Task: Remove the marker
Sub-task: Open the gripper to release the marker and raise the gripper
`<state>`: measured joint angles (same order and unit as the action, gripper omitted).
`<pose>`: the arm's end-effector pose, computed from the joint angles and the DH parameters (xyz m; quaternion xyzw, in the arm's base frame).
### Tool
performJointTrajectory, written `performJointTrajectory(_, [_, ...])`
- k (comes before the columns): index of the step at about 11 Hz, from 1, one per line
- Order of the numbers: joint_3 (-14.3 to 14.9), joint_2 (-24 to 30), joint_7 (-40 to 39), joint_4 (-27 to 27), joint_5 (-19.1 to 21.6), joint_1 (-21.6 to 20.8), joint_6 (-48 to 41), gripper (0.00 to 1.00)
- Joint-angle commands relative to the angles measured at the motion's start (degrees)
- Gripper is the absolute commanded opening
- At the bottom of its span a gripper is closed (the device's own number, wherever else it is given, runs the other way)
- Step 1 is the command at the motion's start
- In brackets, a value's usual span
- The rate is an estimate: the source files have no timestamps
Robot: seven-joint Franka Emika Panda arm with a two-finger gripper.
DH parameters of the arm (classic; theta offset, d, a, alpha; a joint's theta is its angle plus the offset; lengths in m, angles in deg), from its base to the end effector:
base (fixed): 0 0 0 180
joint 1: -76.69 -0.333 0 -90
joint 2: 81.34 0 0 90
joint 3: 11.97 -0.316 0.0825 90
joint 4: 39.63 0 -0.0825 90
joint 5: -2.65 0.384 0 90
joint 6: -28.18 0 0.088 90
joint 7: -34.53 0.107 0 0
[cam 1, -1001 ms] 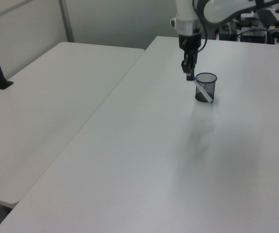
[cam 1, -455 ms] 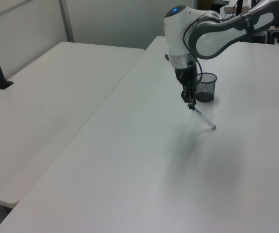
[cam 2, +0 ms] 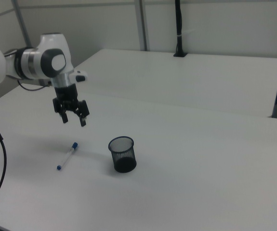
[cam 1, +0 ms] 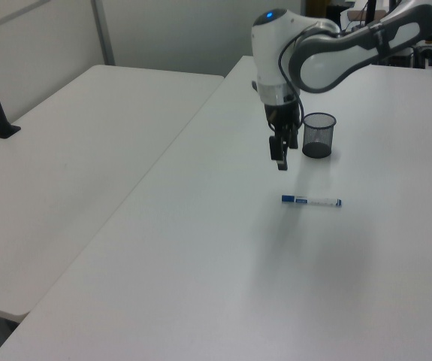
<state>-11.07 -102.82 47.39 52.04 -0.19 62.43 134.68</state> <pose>0.6360 0.1483 0.4054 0.9979 0.0131 -0.0505 0.0387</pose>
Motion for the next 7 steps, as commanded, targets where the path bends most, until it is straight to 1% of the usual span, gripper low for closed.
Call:
performJointTrajectory(1, [1.12,7.39,1.11,0.53,-0.76,0.37,-1.90,1.00])
performJointTrajectory(3, [1.38,12.66,0.68,0.71,-0.76,2.39,-6.20,1.00])
performJointTrajectory(7, [0.68,21.37,-0.29,1.50,-0.41,8.53,-12.89,1.00])
